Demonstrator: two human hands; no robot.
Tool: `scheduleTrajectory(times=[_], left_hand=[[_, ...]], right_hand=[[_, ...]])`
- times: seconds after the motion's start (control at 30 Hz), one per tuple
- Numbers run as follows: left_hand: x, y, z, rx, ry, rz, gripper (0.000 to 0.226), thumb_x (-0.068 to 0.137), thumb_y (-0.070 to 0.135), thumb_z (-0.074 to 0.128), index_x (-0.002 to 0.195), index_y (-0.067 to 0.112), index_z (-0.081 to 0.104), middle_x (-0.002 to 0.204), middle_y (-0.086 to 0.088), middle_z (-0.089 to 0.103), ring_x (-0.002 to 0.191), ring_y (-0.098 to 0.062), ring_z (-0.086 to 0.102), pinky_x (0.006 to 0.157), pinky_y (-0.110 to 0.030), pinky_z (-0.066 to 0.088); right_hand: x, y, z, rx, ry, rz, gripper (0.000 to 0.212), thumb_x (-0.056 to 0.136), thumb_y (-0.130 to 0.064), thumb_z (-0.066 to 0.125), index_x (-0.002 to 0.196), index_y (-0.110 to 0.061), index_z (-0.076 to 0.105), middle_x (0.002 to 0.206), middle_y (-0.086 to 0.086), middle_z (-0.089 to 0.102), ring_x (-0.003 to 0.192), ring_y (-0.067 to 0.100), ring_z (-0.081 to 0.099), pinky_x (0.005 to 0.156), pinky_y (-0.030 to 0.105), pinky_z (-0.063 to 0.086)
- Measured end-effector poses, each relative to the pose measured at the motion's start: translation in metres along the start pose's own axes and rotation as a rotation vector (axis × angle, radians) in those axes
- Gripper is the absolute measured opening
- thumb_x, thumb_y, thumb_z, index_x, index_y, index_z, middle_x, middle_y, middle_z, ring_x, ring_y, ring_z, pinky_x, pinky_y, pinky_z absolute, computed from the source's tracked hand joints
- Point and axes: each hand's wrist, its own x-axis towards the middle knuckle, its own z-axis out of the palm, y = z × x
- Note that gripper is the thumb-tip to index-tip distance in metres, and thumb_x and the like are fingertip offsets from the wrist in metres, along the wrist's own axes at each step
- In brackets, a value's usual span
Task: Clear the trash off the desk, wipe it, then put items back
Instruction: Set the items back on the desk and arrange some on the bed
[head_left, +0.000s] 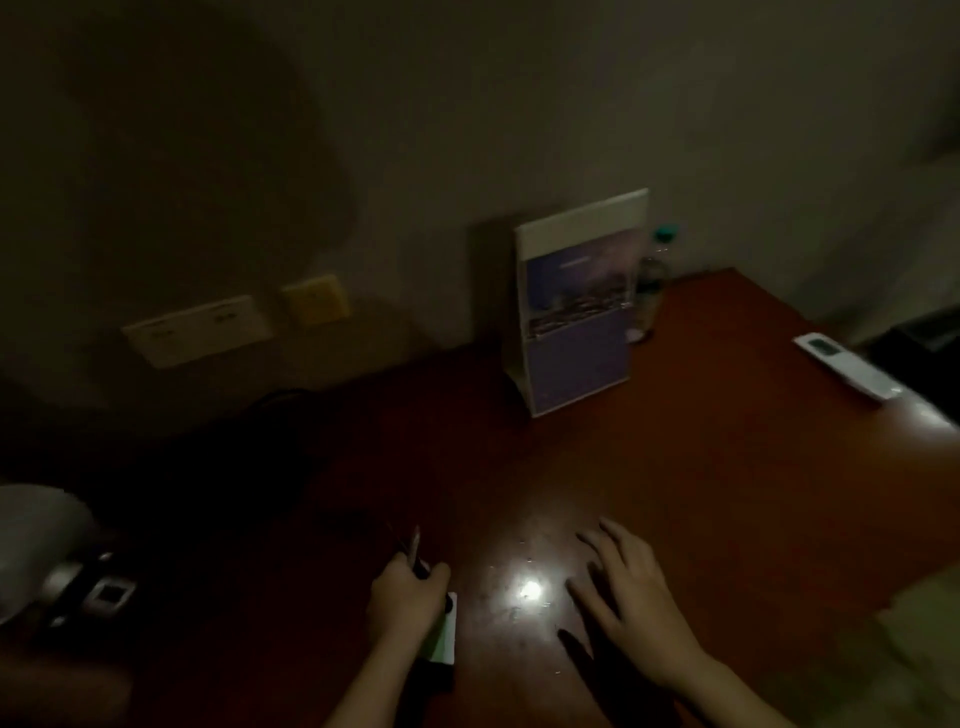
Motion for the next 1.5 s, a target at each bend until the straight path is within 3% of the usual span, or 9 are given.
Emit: scheduleTrajectory(times=[0.17, 0.27, 0.37, 0.53, 0.77, 0.93, 1.13, 1.33, 1.5], left_hand=[[-0.057, 0.068, 0.082, 0.123, -0.06, 0.102, 0.015, 0.087, 0.029, 0.062, 0.086, 0.02, 0.051, 0.091, -0.005, 0.062, 0.074, -0.02, 0.062, 0.071, -0.031, 0.056], [-0.094, 0.119, 0.134, 0.157, -0.145, 0.222, 0.014, 0.089, 0.027, 0.061, 0.093, 0.016, 0.054, 0.095, -0.006, 0.061, 0.068, -0.014, 0.058, 0.056, -0.025, 0.05], [-0.127, 0.162, 0.182, 0.167, -0.248, 0.304, 0.014, 0.092, 0.021, 0.058, 0.098, 0.009, 0.056, 0.079, -0.001, 0.055, 0.057, -0.007, 0.051, 0.036, -0.013, 0.035], [-0.138, 0.208, 0.245, 0.208, -0.304, 0.36, 0.016, 0.093, 0.026, 0.056, 0.083, 0.015, 0.051, 0.078, -0.002, 0.057, 0.062, -0.014, 0.059, 0.057, -0.026, 0.054], [-0.097, 0.268, 0.331, 0.257, -0.302, 0.351, 0.014, 0.09, 0.029, 0.058, 0.091, 0.015, 0.054, 0.076, -0.003, 0.062, 0.058, -0.016, 0.061, 0.055, -0.026, 0.054], [-0.069, 0.324, 0.401, 0.125, -0.337, 0.267, 0.022, 0.094, 0.029, 0.055, 0.087, 0.009, 0.061, 0.06, -0.003, 0.058, 0.041, -0.012, 0.05, 0.042, -0.02, 0.039], [-0.072, 0.347, 0.438, 0.109, -0.324, 0.165, 0.02, 0.093, 0.04, 0.052, 0.088, 0.021, 0.055, 0.078, -0.003, 0.066, 0.061, -0.018, 0.066, 0.063, -0.033, 0.058], [-0.077, 0.355, 0.45, 0.162, -0.233, 0.126, 0.023, 0.095, 0.038, 0.049, 0.091, 0.016, 0.053, 0.078, 0.001, 0.057, 0.065, -0.011, 0.054, 0.053, -0.024, 0.039], [-0.09, 0.362, 0.457, 0.062, -0.13, -0.013, 0.03, 0.098, 0.039, 0.043, 0.097, 0.014, 0.059, 0.079, 0.001, 0.062, 0.063, -0.01, 0.058, 0.051, -0.02, 0.041]], right_hand=[[-0.057, 0.088, -0.069, -0.08, 0.093, 0.164, 0.106, 0.059, -0.089, -0.014, 0.142, -0.037, 0.025, 0.153, -0.006, 0.013, 0.14, 0.012, 0.012, 0.114, 0.032, 0.02], [-0.082, 0.131, -0.112, -0.102, 0.103, 0.243, 0.08, 0.079, -0.078, 0.005, 0.144, -0.035, 0.022, 0.154, -0.005, 0.012, 0.141, 0.015, 0.012, 0.115, 0.033, 0.019], [-0.098, 0.17, -0.144, -0.124, 0.107, 0.303, 0.055, 0.096, -0.054, 0.033, 0.145, -0.033, 0.021, 0.154, -0.004, 0.012, 0.142, 0.017, 0.012, 0.116, 0.037, 0.02], [-0.103, 0.221, -0.179, -0.139, 0.126, 0.366, 0.055, 0.097, -0.052, 0.034, 0.146, -0.031, 0.02, 0.154, -0.003, 0.014, 0.141, 0.017, 0.013, 0.116, 0.036, 0.021], [-0.054, 0.297, -0.224, -0.144, 0.037, 0.364, 0.054, 0.096, -0.053, 0.035, 0.145, -0.034, 0.021, 0.153, -0.004, 0.014, 0.14, 0.016, 0.015, 0.114, 0.036, 0.022], [-0.008, 0.348, -0.258, -0.142, -0.077, 0.363, 0.056, 0.096, -0.053, 0.037, 0.146, -0.035, 0.02, 0.154, -0.006, 0.012, 0.141, 0.014, 0.015, 0.115, 0.036, 0.022], [0.027, 0.387, -0.278, -0.127, -0.188, 0.306, 0.055, 0.097, -0.051, 0.036, 0.146, -0.033, 0.021, 0.154, -0.005, 0.013, 0.14, 0.015, 0.015, 0.115, 0.035, 0.022], [0.059, 0.425, -0.295, -0.137, -0.218, 0.181, 0.054, 0.097, -0.051, 0.037, 0.145, -0.031, 0.023, 0.152, -0.003, 0.016, 0.14, 0.015, 0.015, 0.115, 0.036, 0.022], [0.077, 0.452, -0.311, -0.178, -0.3, 0.02, 0.053, 0.097, -0.049, 0.037, 0.145, -0.03, 0.023, 0.152, -0.004, 0.015, 0.139, 0.014, 0.016, 0.114, 0.032, 0.023]])
